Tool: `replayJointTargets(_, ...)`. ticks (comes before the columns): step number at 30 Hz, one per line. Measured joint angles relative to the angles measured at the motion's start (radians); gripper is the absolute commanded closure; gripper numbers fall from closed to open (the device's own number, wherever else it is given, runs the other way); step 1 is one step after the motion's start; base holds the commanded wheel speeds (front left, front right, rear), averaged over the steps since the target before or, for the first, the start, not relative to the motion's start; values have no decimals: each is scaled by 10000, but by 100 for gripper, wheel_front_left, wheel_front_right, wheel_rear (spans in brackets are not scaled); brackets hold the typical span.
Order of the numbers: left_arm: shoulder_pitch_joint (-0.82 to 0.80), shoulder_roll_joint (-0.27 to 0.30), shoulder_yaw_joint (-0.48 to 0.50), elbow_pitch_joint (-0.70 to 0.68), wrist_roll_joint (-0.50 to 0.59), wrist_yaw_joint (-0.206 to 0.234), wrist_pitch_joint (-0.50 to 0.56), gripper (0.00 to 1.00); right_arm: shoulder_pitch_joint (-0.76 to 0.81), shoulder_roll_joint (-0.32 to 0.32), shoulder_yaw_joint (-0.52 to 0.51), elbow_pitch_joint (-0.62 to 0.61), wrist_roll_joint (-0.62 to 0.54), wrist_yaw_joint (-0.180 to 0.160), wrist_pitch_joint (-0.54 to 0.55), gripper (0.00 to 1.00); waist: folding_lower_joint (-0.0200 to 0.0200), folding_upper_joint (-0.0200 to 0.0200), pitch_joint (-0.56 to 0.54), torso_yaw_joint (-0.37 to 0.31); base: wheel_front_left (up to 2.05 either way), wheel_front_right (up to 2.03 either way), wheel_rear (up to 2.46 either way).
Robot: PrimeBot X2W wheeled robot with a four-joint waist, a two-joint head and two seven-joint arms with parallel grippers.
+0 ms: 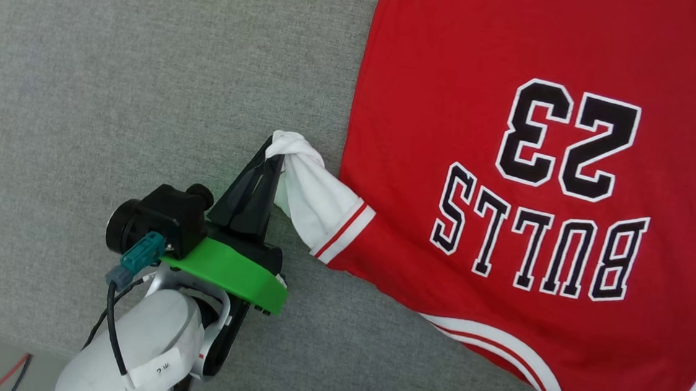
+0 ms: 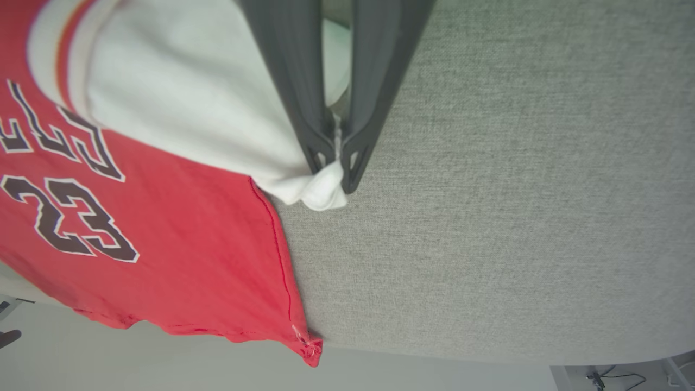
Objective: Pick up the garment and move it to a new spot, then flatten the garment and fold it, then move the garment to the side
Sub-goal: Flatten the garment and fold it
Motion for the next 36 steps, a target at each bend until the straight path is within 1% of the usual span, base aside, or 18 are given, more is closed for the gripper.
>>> replayJointTargets(4,-164,-130,23,-100,198,-35,0,100,-101,136,130,464,-63,0,54,0,0,0,489,314,0,0,0)
replayJointTargets(7,-168,-217,50,-105,389,-79,0,100,110,234,364,692,13,-10,38,0,0,0,735,522,0,0,0)
replayJointTargets(9,-166,-255,84,-105,474,-109,0,100,251,10,433,727,54,-10,-6,0,0,0,839,639,0,0,0)
replayJointTargets(12,-161,-270,140,-86,502,-123,0,100,340,-123,430,746,332,-10,-142,0,0,0,894,690,0,0,0)
replayJointTargets(13,-161,-272,155,-84,522,-142,0,100,350,-151,453,756,403,-10,-182,27,0,0,882,681,0,0,0)
replayJointTargets(14,-161,-272,163,-81,556,-159,0,100,351,-171,474,771,431,-10,-230,65,0,0,867,669,0,0,0)
replayJointTargets(15,-161,-272,171,-73,568,-169,0,100,351,-173,483,794,468,-10,-286,100,0,0,847,654,0,0,0)
replayJointTargets(18,-161,-272,199,-8,570,-194,0,100,348,-153,640,838,472,-6,-525,100,0,0,762,607,0,0,0)
replayJointTargets(23,-114,-272,238,146,566,-196,-2,100,334,-40,949,1047,464,-2,-1455,100,0,0,402,520,0,0,0)
replayJointTargets(26,107,-265,313,286,554,-194,0,100,402,-144,1400,1093,487,0,-1912,100,0,0,46,446,0,0,0)
replayJointTargets(28,499,-201,366,405,481,-178,0,100,671,-474,1808,980,784,0,-2337,100,-1,0,-384,360,0,0,0)
replayJointTargets(30,742,-134,395,430,439,-161,0,100,990,-767,2084,809,1081,0,-2523,100,-1,0,-684,294,0,0,0)
replayJointTargets(36,1369,109,466,458,255,-67,15,100,2507,-1787,2899,-224,1956,0,-3296,100,-1,0,-1703,7,0,0,0)
